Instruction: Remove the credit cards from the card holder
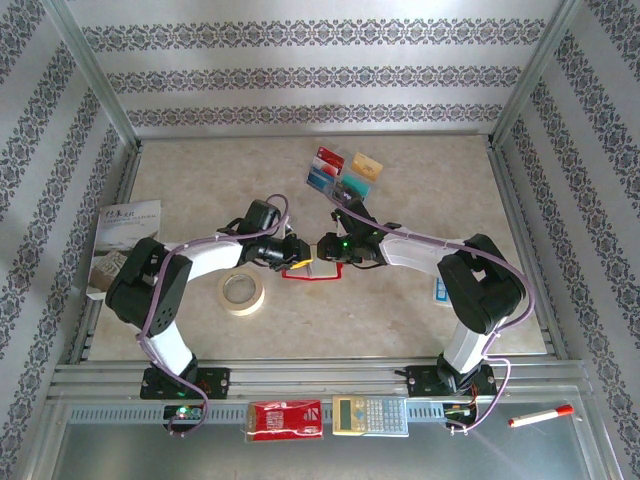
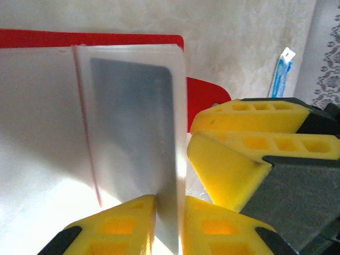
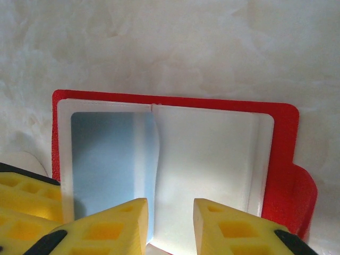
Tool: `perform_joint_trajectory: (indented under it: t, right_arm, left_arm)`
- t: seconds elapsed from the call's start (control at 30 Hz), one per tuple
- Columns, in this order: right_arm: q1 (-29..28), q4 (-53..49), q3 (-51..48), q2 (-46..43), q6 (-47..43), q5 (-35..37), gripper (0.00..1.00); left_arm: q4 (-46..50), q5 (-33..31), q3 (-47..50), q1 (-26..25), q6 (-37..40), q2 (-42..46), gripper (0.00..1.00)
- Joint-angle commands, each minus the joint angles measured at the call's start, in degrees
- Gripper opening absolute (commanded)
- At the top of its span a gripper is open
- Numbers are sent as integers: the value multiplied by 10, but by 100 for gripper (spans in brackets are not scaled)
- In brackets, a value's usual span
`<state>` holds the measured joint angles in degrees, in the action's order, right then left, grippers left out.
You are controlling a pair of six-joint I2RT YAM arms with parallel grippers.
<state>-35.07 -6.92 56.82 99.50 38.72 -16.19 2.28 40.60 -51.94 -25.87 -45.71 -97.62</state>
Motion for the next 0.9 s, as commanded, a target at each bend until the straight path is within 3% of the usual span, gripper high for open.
perform_joint_trajectory:
  t: [0.0,0.2,0.5,0.67,0.87]
  right_arm:
    - [2,7,0,10,0,-15,30]
    - [-3,8,4,15,-3,-21,30]
    - [-13,32,6,30,12,-47,28]
    - [-15,42,14,39,17,-63,27]
    - [-18,53,25,57,23,-71,24]
  left_arm:
    - [99,-54,-16,0,58,37,23]
    - [169,-109,-18,8,88,54,29]
    - [238,-221,-39,11,106,72,29]
    - [231,-211,-42,11,103,76,26]
    - [141,-129,-34,11,58,46,19]
